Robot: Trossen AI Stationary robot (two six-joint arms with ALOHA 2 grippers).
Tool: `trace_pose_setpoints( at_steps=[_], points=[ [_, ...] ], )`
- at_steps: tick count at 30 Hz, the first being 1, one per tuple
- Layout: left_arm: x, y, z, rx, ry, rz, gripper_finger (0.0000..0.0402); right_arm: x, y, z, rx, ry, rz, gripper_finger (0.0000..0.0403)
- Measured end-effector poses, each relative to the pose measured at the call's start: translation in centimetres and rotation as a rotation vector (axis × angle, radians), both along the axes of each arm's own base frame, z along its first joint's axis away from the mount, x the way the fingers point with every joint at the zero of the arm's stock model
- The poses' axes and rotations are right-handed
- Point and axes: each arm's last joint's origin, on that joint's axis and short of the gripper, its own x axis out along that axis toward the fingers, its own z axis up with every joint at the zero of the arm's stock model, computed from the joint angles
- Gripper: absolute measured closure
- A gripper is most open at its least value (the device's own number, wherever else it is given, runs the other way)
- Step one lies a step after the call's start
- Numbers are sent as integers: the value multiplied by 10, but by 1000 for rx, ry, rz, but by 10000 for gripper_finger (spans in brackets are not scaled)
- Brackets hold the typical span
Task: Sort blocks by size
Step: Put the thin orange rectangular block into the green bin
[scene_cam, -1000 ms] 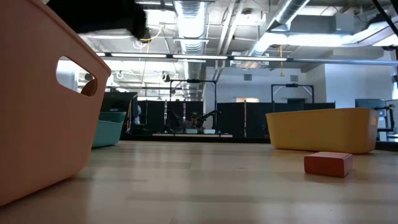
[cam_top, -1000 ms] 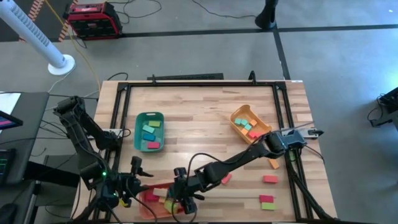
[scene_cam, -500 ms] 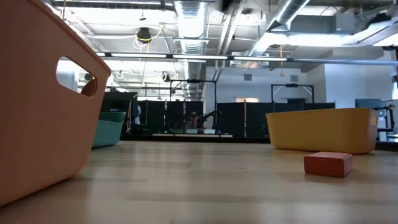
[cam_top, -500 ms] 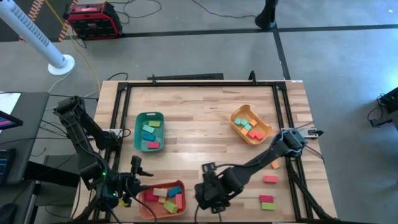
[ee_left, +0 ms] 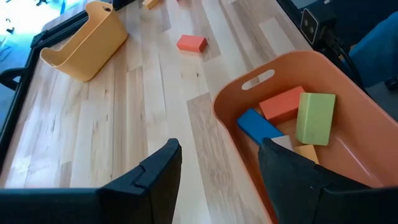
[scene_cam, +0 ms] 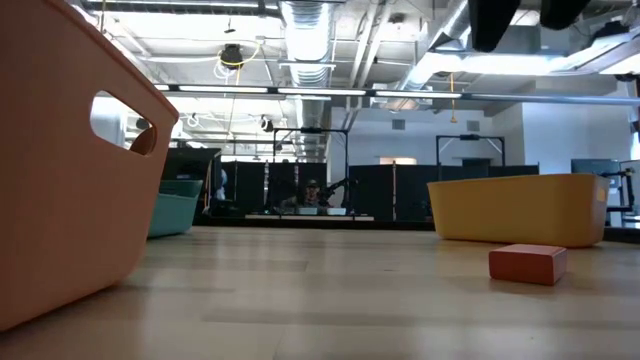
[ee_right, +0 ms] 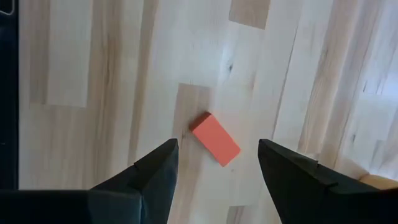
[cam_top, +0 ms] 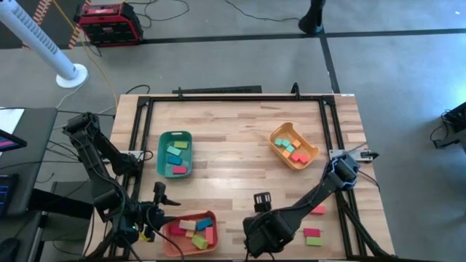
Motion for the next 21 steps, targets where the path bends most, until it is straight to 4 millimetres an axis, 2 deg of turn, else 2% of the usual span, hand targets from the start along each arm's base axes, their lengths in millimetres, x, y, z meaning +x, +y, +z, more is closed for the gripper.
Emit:
trace_pose_setpoints(
  at_steps=[9,15,21],
  points=[
    [0,0,0,-1,0,1,198,0,0,-2,-10,9,1,147],
    [0,0,-4,10,-6,1,198,1,2,-34,-16,14,25,147],
    [0,0,-6,33,-12,-9,198,-6,-4,-57,-72,92,36,147]
  ],
)
